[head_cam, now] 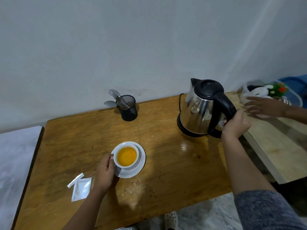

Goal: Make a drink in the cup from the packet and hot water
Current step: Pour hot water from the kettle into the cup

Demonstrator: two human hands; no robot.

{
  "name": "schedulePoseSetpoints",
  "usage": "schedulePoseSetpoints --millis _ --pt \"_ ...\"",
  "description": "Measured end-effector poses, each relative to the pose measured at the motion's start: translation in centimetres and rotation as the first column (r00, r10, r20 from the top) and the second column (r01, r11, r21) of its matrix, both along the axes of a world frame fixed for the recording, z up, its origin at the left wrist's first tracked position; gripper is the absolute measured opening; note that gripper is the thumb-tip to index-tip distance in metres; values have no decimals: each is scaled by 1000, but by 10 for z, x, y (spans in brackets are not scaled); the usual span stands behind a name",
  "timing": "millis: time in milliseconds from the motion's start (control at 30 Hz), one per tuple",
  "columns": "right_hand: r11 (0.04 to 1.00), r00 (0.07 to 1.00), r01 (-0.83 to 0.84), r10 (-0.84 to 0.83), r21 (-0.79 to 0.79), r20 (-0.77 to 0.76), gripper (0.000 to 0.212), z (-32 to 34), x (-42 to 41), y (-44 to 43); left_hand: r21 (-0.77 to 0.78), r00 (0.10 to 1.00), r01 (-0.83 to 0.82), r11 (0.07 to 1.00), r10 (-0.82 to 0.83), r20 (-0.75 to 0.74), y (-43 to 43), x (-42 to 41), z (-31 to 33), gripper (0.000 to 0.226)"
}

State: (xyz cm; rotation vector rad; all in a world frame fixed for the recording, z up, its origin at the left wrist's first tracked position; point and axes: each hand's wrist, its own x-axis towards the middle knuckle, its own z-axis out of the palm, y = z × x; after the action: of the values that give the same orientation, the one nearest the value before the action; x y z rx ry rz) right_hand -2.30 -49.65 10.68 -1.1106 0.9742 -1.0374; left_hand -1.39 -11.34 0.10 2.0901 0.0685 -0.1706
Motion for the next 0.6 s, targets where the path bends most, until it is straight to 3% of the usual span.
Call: schedulePoseSetpoints --millis 133,333,600 --pt "997 998 -6 1 -74 -65 36 4 9 1 1 1000 2 1000 -2 1 2 0 -2 24" --pt "997 988 -38 28 -61 -150 38 -5 18 -5 20 1000 6 1000 -6 5 3 1 -4 22" --pt "999 996 -30 29 -17 -82 37 -15 15 -6 45 1000 11 999 -11 -2 5 3 -7 22"
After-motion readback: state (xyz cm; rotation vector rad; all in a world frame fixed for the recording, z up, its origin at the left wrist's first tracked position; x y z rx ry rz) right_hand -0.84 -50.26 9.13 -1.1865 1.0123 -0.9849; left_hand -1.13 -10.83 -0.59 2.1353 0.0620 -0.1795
